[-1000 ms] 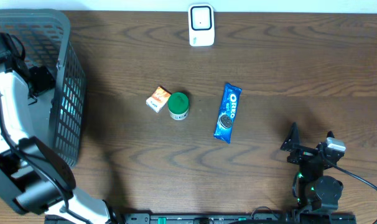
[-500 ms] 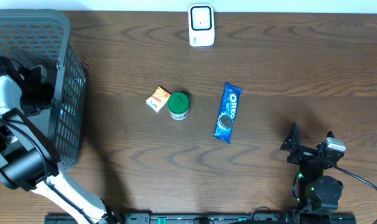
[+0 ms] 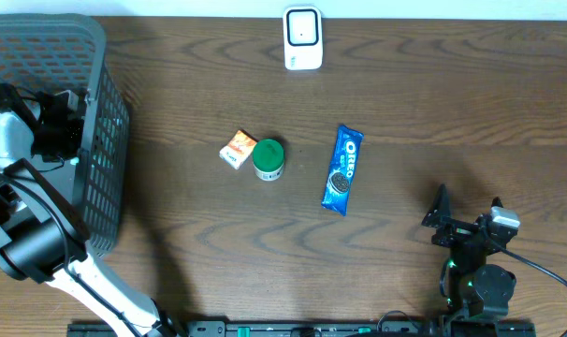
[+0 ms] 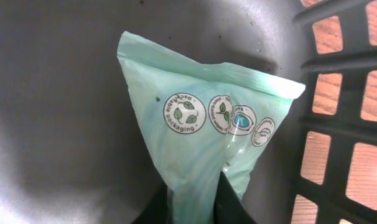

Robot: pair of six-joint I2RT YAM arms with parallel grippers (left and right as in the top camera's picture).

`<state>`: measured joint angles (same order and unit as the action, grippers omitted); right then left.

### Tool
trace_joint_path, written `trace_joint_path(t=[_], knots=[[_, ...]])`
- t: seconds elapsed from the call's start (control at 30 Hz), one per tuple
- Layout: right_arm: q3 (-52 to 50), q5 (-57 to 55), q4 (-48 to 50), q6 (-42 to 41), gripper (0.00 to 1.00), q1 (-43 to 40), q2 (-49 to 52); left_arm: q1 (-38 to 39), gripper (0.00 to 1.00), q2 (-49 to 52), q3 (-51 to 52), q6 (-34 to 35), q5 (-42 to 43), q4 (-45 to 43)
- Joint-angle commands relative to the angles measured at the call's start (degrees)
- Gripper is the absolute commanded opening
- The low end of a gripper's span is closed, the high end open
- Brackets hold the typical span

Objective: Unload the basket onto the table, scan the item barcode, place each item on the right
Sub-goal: 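Reach into the basket and grasp the light green tissue pack, then lift the green tissue pack out toward the scanner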

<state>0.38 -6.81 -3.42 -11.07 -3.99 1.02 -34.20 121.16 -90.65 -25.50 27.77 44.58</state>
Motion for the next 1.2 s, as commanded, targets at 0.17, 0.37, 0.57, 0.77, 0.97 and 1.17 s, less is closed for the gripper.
trace_joint_path(t=[0.17, 0.37, 0.57, 0.77, 0.97, 1.17], knots=[[-0.07, 0.31, -0.24, 0.63, 0.99, 0.28, -0.09, -0.37, 0.07, 2.29, 0.63, 5.75, -6.62, 0.28], [-0.07, 0.31, -0.24, 0.63, 0.99, 0.28, -0.09, -1.60, 0.07, -6.78, -2.43, 18.82, -17.88, 0.22], [-0.07, 0.31, -0.24, 0.63, 0.99, 0.28, -0.09, -1.57, 0.07, -22.86, -2.71, 29.46, -27.10, -1.05], [-0.07, 0.31, -0.24, 0.63, 0.99, 0.28, -0.09, -0.24, 0.07, -39.28, -2.71, 44.89, -27.36, -0.92], [-0.07, 0.31, -0.24, 0.63, 0.99, 0.28, -0.09, 8.15, 0.07, -49.53, -2.69, 49.16, -12.15, 0.02], [-0.07, 0.31, -0.24, 0.63, 0.99, 0.28, -0.09, 22.80, 0.08, -49.27, -2.23, 48.83, 8.17, 3.89]])
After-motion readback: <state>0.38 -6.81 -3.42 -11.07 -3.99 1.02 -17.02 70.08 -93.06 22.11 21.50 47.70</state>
